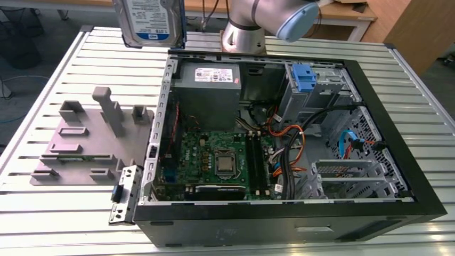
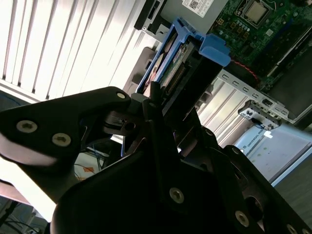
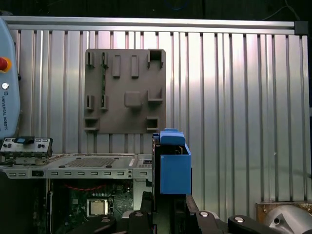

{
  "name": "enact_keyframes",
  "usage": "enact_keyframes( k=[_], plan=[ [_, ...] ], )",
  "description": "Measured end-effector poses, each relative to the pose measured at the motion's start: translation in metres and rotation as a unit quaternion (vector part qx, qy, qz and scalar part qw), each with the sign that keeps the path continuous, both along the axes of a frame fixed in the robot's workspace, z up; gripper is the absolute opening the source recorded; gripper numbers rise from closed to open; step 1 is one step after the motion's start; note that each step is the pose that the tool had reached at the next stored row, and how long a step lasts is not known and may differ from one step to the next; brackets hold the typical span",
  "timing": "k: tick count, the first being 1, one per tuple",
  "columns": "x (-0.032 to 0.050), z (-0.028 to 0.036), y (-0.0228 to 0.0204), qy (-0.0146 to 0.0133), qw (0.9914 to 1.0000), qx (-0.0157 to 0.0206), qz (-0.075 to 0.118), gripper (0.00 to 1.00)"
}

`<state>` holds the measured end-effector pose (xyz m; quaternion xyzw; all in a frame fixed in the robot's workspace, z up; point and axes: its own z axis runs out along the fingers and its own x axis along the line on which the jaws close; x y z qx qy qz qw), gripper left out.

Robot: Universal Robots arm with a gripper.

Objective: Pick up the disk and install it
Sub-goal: 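Pick up the disk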

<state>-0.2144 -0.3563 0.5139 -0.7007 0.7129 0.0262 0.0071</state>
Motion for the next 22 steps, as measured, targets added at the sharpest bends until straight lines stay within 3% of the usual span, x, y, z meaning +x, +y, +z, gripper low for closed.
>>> enact_keyframes(
  k=[22],
  plan=[
    [0.0571,-0.0002,0.0000,0.0001,1.00000,0.0000,0.000,0.35]
  ],
)
